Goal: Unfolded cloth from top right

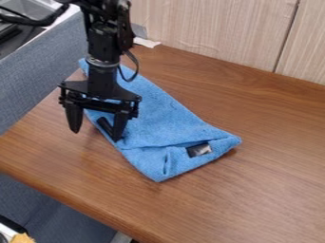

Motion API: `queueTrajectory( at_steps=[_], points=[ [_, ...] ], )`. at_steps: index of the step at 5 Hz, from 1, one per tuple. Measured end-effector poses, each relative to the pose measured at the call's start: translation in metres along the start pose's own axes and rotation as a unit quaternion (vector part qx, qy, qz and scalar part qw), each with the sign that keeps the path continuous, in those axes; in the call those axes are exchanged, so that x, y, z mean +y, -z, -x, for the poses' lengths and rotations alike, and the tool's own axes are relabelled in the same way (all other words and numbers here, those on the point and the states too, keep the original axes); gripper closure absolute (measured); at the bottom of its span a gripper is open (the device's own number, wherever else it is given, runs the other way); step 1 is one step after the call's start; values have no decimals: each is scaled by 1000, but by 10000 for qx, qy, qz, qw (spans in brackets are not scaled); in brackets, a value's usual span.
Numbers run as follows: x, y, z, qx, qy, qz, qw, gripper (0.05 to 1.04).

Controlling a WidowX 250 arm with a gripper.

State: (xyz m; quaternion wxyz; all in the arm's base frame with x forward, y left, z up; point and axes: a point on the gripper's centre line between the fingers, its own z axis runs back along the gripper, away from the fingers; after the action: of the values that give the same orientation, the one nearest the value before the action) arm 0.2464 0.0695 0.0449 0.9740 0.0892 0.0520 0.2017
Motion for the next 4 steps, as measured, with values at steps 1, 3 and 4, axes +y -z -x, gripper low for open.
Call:
queueTrajectory(
  at_steps=[1,3,4],
  points=[
    [-4,2,-2,8,85,1,10000,120],
    [-10,5,-6,24,194,-40,9998,688],
    [-9,5,-7,11,154,-70,9999,895]
  ],
)
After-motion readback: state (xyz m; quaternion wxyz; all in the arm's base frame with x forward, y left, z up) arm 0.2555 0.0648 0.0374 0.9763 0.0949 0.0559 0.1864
